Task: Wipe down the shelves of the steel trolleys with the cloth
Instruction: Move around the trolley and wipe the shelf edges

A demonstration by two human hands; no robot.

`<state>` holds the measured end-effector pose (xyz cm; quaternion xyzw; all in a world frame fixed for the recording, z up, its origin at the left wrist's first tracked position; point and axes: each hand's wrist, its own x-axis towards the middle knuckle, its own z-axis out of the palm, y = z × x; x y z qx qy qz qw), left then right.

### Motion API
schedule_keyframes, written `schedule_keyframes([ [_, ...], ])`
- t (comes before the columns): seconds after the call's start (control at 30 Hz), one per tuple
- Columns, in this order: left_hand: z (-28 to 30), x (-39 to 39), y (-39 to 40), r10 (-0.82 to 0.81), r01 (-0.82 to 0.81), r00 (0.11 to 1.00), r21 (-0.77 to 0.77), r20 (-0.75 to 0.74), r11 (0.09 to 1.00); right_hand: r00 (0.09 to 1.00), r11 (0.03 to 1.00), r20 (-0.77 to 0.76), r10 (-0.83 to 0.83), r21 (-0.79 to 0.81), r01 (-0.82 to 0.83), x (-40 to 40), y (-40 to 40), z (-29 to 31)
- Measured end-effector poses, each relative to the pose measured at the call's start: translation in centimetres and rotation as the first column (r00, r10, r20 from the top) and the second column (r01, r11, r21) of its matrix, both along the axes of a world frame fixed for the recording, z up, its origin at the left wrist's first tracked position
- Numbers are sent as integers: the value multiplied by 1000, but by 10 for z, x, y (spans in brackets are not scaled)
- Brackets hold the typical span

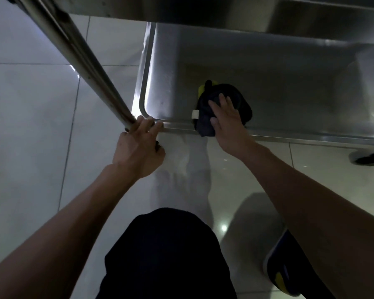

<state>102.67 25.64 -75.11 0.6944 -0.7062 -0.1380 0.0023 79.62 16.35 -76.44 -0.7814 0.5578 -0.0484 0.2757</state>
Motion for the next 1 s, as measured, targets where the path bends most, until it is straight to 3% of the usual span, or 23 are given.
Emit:
schedule_keyframes([
  [0.1, -2, 4, 3, 23, -24, 997, -12, -78, 1000, 997, 997, -8, 78, 23, -78, 41, -6, -4],
  [0.3, -8, -3, 16, 61, -58, 996, 45, -72, 997, 968, 969, -48, 245, 4, -245, 123, -18, -12],
  [0.43, -11, 1, 21, 74, -70, 995, 52, -73, 996, 957, 958, -55, 283, -25, -285, 137, -17, -15],
  [0.67, -11, -7, 29, 59, -61, 998, 86, 17, 994, 976, 973, -2, 217, -73, -217, 108, -7, -17],
  [0.87, 6, -22, 16, 87, -94, 986, 49, 141, 994, 999, 995, 1, 50, -91, -49, 21, -7, -14],
  [1.0, 13, -60, -11, -79, 80, 994, -17, 75, 997, 999, 994, -8, -43, -101, 42, -36, -6, -12],
])
